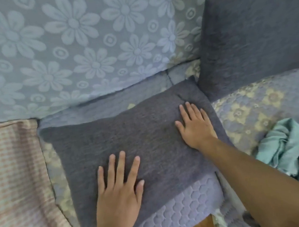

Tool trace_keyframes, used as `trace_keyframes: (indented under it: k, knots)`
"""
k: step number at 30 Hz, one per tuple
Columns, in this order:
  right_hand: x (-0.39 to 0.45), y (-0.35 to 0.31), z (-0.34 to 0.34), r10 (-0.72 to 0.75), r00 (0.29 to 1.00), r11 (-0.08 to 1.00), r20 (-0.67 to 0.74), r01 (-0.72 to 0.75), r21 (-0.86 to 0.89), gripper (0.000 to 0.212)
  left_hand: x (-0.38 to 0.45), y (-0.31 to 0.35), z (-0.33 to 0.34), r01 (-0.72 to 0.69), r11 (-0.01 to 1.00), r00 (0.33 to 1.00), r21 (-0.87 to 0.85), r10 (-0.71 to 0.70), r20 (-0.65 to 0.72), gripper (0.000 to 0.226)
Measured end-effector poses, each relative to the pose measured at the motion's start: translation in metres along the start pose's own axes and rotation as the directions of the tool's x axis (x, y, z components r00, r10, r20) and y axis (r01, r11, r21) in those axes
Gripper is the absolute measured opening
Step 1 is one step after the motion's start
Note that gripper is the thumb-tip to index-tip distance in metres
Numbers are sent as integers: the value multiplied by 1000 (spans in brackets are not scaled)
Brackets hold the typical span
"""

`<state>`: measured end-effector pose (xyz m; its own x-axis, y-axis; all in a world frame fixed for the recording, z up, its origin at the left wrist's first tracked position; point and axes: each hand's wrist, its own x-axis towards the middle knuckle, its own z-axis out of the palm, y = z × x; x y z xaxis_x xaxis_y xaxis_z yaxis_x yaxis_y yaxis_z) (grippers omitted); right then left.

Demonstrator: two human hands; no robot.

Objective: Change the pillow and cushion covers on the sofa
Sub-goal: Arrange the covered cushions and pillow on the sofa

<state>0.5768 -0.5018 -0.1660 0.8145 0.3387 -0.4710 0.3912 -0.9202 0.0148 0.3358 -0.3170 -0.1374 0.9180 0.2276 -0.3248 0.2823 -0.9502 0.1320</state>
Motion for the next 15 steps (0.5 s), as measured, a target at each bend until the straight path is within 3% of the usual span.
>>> trace_keyframes:
  k: [2,4,7,9,10,11,12,13,14,15]
  knots:
    - [21,4,3,29,997,999,71,-30,15,70,-3,-12,1,93,996,995,5,-93,25,62]
    - [13,-15,-8,11,999,995,39,-15,97,68,-7,-29,-5,225,974,971,20,-226,77,65]
    - [-11,-3,-5,193,980,949,-48,-174,264,69,-11,-49,-23,334,940,935,-67,-322,149,70]
    - [-25,17,2,391,917,806,86,-386,449,75,-15,-62,-26,495,835,862,-240,-438,254,70]
    - [-30,29,8,457,870,703,184,-480,525,80,-17,-70,-28,612,690,789,-386,-501,357,74]
    - [-33,41,14,488,830,624,271,-548,556,85,-17,-74,-35,698,453,711,-555,-528,464,79]
    - [-36,52,19,498,800,577,335,-594,560,90,-16,-76,-41,730,140,615,-669,-560,554,84]
    - [-39,62,23,494,783,548,378,-618,564,97,-18,-76,-49,720,-112,526,-685,-555,644,84]
    - [-45,68,23,492,767,527,411,-638,561,102,-23,-73,-60,703,-275,469,-656,-514,719,76]
    - [-51,70,20,482,765,510,427,-641,574,105,-28,-72,-67,702,-355,429,-617,-481,764,68]
